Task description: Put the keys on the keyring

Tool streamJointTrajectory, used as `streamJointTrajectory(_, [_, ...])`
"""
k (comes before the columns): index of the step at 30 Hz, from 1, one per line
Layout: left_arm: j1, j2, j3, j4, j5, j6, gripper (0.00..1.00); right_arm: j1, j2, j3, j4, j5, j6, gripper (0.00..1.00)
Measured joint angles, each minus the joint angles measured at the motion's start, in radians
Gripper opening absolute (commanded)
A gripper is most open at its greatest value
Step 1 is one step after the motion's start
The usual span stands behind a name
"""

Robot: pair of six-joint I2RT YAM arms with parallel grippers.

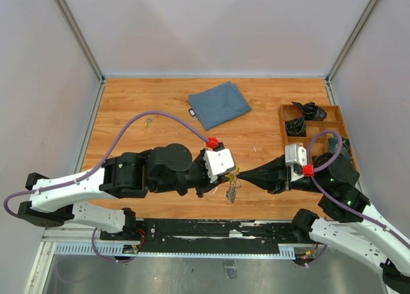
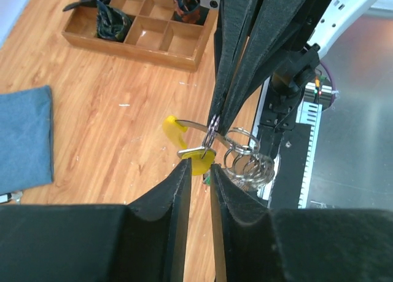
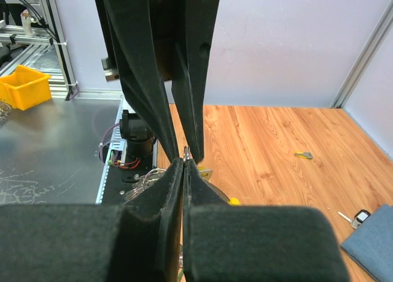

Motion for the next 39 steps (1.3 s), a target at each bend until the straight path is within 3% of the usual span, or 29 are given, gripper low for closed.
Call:
streamJointTrajectory(14, [0.000,-0.178,-0.168,0.230,0.020,-0.037,0.34,0.000,-0.005,0.000,-0.007,-0.002,-0.002,0.00])
streamJointTrajectory(25, [0.000,-0.165,-0.233,0.352,0.064,-0.064,0.32,0.000,-0.005,0.000,-0.006,-0.029,-0.002,0.00])
streamJointTrajectory(39, [0.000,-0.136,-0.233,0.364,0.069,-0.065,0.29,0.000,-0.014,0.000,0.013,-0.058,0.004,0.00])
